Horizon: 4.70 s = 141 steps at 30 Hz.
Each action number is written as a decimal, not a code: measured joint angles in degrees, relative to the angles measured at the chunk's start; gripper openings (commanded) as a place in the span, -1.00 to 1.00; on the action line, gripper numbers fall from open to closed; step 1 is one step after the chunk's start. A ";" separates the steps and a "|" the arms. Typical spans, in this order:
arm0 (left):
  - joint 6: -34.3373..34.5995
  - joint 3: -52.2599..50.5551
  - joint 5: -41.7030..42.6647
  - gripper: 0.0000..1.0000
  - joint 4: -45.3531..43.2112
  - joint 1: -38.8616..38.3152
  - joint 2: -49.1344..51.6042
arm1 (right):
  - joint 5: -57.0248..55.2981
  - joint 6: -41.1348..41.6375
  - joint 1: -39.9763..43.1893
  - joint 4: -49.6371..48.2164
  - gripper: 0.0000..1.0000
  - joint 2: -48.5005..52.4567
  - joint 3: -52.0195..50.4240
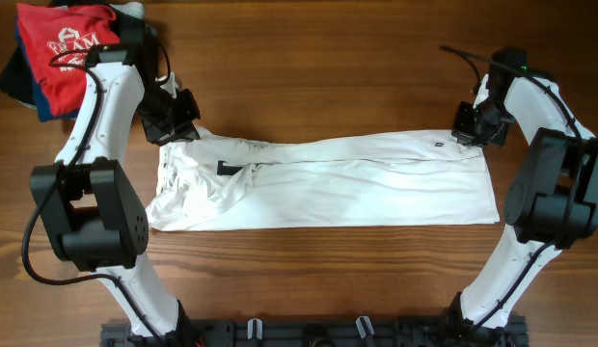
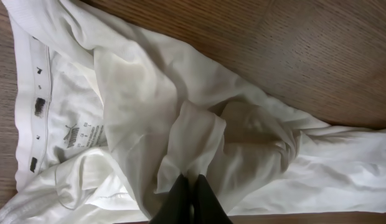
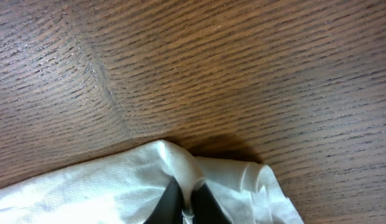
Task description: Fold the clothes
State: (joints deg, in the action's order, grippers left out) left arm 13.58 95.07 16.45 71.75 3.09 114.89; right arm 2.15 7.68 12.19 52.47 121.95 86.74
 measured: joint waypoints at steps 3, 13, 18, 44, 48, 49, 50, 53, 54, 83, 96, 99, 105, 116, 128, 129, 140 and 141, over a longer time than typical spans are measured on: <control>0.00 0.00 0.00 -0.92 0.00 0.00 0.00 | -0.02 0.22 0.00 0.17 -0.91 -0.02 0.00; 0.00 0.00 0.00 -0.92 1.27 0.02 0.00 | -1.99 1.97 0.04 2.75 -0.91 -9.35 0.00; 0.00 0.00 0.00 -0.92 3.93 0.02 0.00 | -2.86 1.86 0.35 6.80 -0.92 -12.04 0.04; -4.68 -3.43 -3.34 -0.75 18.16 0.02 -2.21 | -12.83 1.44 0.39 20.76 -0.80 -12.04 -1.64; -4.81 -4.76 -3.98 -0.79 21.44 0.02 -2.21 | -13.18 1.31 0.39 20.63 -0.72 -12.04 -1.66; -4.83 -4.81 -4.02 -0.80 21.44 0.02 -2.21 | -13.20 1.29 0.39 20.63 -0.72 -12.04 -1.66; -4.94 -4.81 -4.20 -0.80 21.18 0.02 -2.21 | -13.20 1.27 0.39 20.61 -0.71 -12.04 -1.66; -4.98 -4.83 -4.04 -0.80 18.73 0.02 -2.21 | -13.14 1.27 0.39 20.55 -0.69 -12.04 -1.66; -4.96 -4.85 -3.63 -0.76 17.44 0.02 -2.21 | -12.74 1.27 0.39 20.39 -0.63 -12.04 -1.70; 7.21 -24.26 -12.22 -0.53 -17.38 9.01 -2.51 | -7.28 -0.44 0.39 18.62 -0.52 -12.04 -1.81; 6.69 -19.02 -2.95 -0.21 -14.99 5.60 -18.05 | -5.55 -1.14 0.39 18.21 -0.50 -12.04 -1.81; 7.61 -18.91 -0.81 -0.21 -14.78 -2.43 -18.36 | -5.55 -1.36 0.39 18.21 -0.49 -12.04 -1.81; 13.99 -20.98 0.17 -0.24 -17.64 -11.28 -13.53 | -5.55 -1.55 0.39 18.21 -0.49 -12.04 -1.81; 18.93 -21.55 -2.97 -0.28 -18.45 -13.88 -6.71 | -5.55 -1.77 0.39 18.21 -0.47 -12.04 -1.81; 19.76 -21.62 -5.11 -0.92 -19.89 -19.06 -6.45 | -5.55 -2.01 0.39 18.21 -0.47 -12.04 -1.81; 19.52 -21.62 -5.22 -0.92 -20.76 -19.19 -6.38 | -5.55 -2.01 0.39 18.23 -0.47 -12.04 -1.81; 5.01 -18.71 -3.06 -0.87 -30.21 -21.24 -6.34 | -5.55 -2.01 0.39 18.18 -0.46 -12.04 -1.81; 4.46 -18.64 -3.04 -0.76 -29.59 -21.53 -6.34 | -5.55 -2.01 0.39 18.18 -0.46 -12.04 -1.81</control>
State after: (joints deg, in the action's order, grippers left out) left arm 18.04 76.42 13.41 42.15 -18.44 108.55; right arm -3.40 5.67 12.58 70.65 109.91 84.93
